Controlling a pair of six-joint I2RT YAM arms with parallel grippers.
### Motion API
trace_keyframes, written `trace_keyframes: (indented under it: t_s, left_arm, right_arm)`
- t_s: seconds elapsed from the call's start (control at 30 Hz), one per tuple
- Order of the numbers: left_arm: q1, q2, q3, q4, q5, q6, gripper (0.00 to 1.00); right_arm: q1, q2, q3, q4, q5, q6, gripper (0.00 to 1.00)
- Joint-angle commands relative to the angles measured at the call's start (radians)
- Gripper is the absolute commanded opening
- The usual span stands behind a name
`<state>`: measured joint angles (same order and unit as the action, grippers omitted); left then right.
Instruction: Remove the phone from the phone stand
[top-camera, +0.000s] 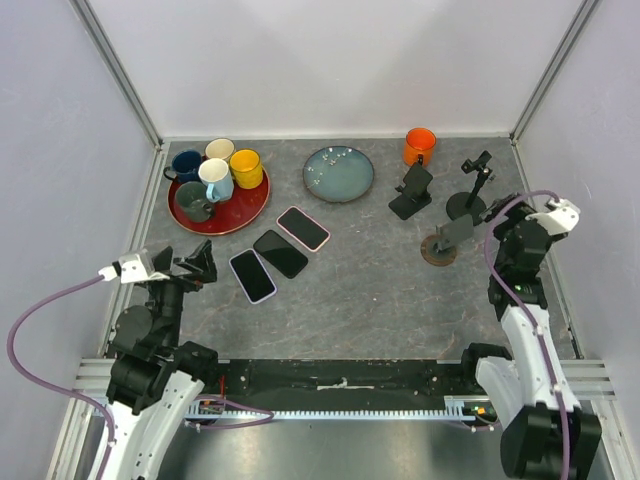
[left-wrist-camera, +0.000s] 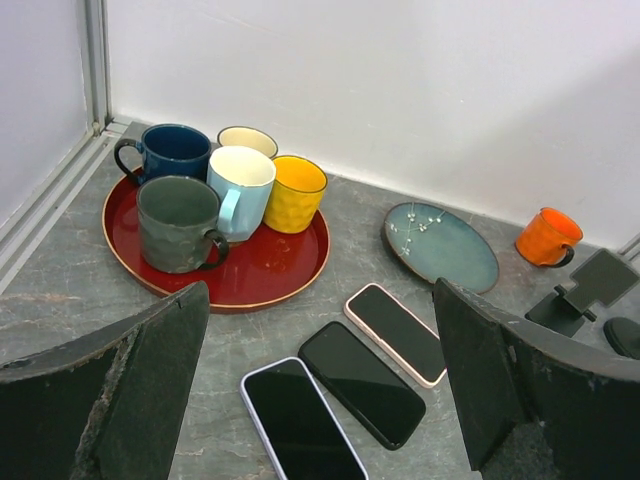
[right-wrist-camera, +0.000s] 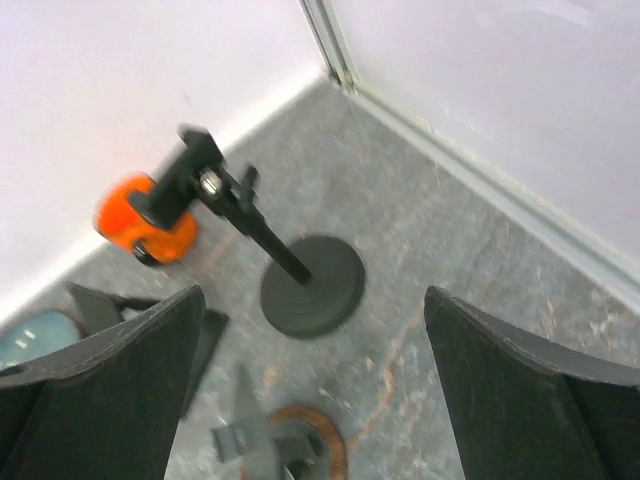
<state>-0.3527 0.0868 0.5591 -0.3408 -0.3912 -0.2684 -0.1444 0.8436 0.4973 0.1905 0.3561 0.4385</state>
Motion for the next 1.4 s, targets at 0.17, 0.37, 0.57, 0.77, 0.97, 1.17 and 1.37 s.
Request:
trace_keyframes:
  t_s: [0.17, 0.37, 0.57, 0.77, 0.97, 1.17, 1.37]
  left_arm:
    - [0.009, -0.133, 0.025, 0.069, -0.028, 0.043, 1.00]
    - [0.009, -0.147, 0.176, 0.017, -0.116, 0.116, 1.00]
    - [0.009, -0.147, 0.208, 0.003, -0.176, 0.141, 1.00]
    - [0.008, -0.116, 0.196, 0.032, -0.163, 0.132, 1.00]
    - [0.008, -0.055, 0.191, 0.034, -0.140, 0.090, 1.00]
    - [0.009, -0.061, 0.156, 0.051, -0.144, 0.058, 1.00]
    - [0.009, -0.021, 0.136, 0.060, -0.135, 0.040, 1.00]
  right_arm:
    - [0.067, -0.306, 0.170, -0.037, 0.085, -0.020, 0.98]
    - [0.261, -0.457, 0.199, -0.040, 0.227, -0.208, 0.98]
    - [0.331, -0.584, 0.175, -0.057, 0.238, -0.317, 0.98]
    - [0.368, -0.655, 0.150, -0.097, 0.247, -0.369, 0.98]
    - [0.442, -0.738, 0.052, -0.054, 0.310, -0.411, 0.98]
    - [0.493, -0.784, -0.019, -0.010, 0.311, -0.412, 0.98]
    - [0.503, -0.790, -0.022, -0.017, 0.297, -0.394, 0.98]
